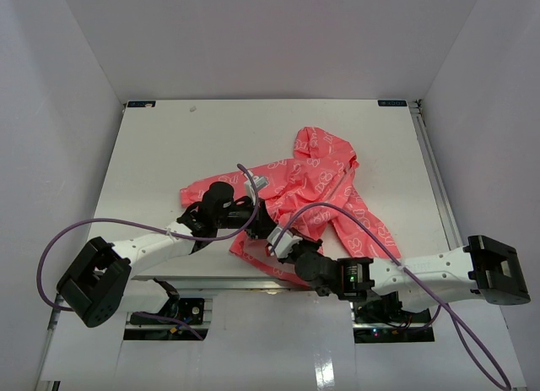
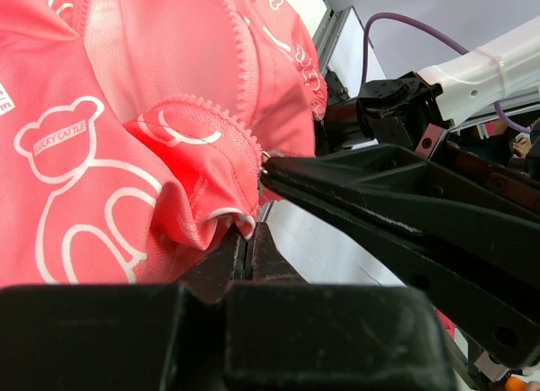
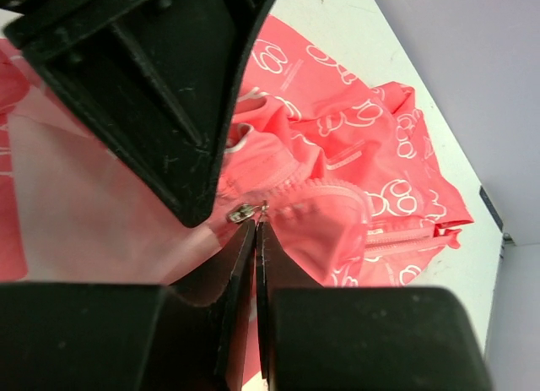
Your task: Zip up the jacket
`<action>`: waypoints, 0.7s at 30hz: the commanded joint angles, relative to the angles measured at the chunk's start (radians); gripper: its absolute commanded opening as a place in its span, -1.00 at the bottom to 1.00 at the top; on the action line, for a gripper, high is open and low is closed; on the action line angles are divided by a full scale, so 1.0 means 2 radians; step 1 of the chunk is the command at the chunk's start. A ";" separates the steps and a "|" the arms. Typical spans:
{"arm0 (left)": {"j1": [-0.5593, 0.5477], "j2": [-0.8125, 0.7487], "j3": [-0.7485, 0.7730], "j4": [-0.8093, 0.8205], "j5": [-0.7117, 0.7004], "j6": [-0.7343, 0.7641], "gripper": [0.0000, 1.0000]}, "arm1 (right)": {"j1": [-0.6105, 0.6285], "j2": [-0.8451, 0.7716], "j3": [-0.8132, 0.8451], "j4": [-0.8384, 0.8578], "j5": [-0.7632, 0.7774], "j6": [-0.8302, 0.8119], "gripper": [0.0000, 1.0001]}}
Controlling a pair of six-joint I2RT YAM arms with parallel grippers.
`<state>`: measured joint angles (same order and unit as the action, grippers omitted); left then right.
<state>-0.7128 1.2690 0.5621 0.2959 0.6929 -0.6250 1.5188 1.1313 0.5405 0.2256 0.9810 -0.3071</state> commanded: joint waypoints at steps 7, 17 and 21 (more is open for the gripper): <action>0.001 -0.004 0.001 -0.006 0.010 0.003 -1.00 | -0.099 -0.029 0.041 -0.006 -0.032 -0.028 -0.84; 0.001 -0.021 0.002 -0.022 0.009 -0.007 -1.00 | -0.117 -0.060 0.078 -0.036 -0.116 -0.039 -0.85; 0.001 -0.022 -0.003 -0.015 0.011 -0.007 -1.00 | -0.117 -0.059 0.060 -0.023 -0.116 -0.043 -0.84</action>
<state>-0.7068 1.2552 0.5640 0.2830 0.6836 -0.6351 1.2918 1.0318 0.6501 0.1545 0.7516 -0.3675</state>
